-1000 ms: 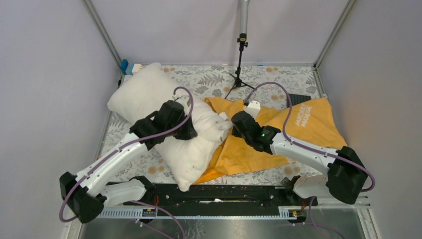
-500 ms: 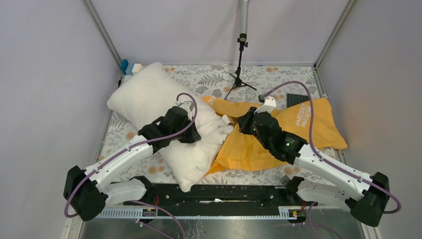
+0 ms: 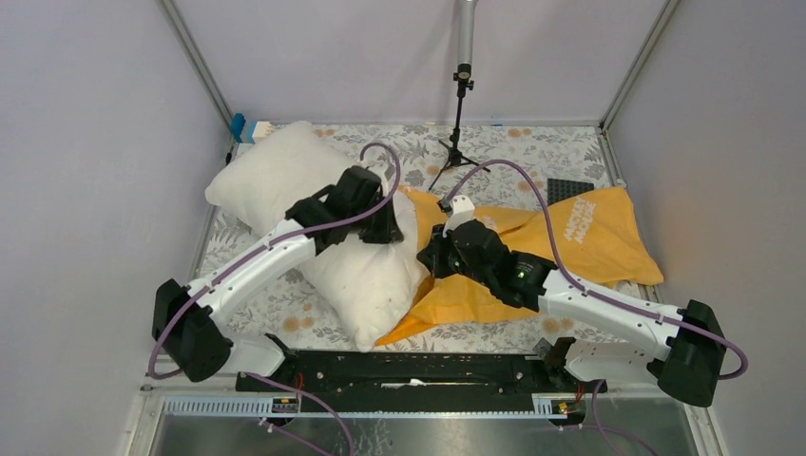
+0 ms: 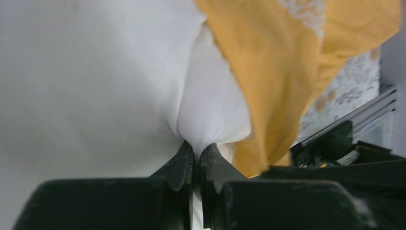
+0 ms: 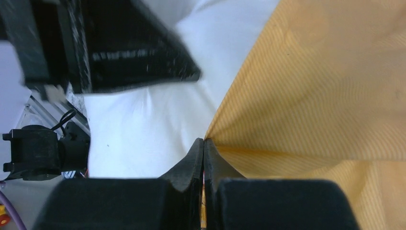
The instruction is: Put the pillow into the pillowcase
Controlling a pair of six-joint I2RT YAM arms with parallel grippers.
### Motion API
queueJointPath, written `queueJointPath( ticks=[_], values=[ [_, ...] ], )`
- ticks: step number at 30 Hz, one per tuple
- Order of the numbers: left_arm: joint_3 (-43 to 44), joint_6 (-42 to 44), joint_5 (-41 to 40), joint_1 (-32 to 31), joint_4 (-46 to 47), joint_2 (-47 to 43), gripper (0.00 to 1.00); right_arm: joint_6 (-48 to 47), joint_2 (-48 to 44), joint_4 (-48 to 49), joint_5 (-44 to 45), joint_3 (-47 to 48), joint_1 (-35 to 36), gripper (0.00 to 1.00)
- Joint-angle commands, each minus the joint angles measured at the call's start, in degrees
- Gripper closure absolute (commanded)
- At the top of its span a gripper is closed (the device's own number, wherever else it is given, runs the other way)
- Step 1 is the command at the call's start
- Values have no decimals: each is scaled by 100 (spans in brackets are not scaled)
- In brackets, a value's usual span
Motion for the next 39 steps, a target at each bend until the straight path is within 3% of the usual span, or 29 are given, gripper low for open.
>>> queueJointPath(
  ticks=[1,5,10,15,20,22,27,31,33,39],
  values=[
    [1377,121,39,25,208,496,100,-159,-162,-137,-352,230,95,100],
    [1601,-137,19,192,593,967,100,-155,-197,-246,-555,271,98,100],
    [731,-540,-8,574,2125,1522,100,-131,-93,-308,-823,351,99,100],
    [310,-393,517,470,2549,1812,100,-35,35,-719,-211,466,88,100],
    [290,54,377,270,1439,714,53,181,182,-888,268,413,89,100],
    [225,193,181,190,857,123,42,233,164,-885,404,408,81,100],
    [-428,112,-864,-272,-511,-1405,29,233,125,-880,442,477,79,100],
    [-1116,-309,-796,-667,-1030,-2226,16,239,124,-873,404,452,82,100],
    [-1388,-503,-627,-967,-1029,-2386,2,244,100,-884,428,400,79,100],
    [-1854,-825,-568,-1672,-317,-1755,1,235,29,-882,359,326,79,100]
  ],
)
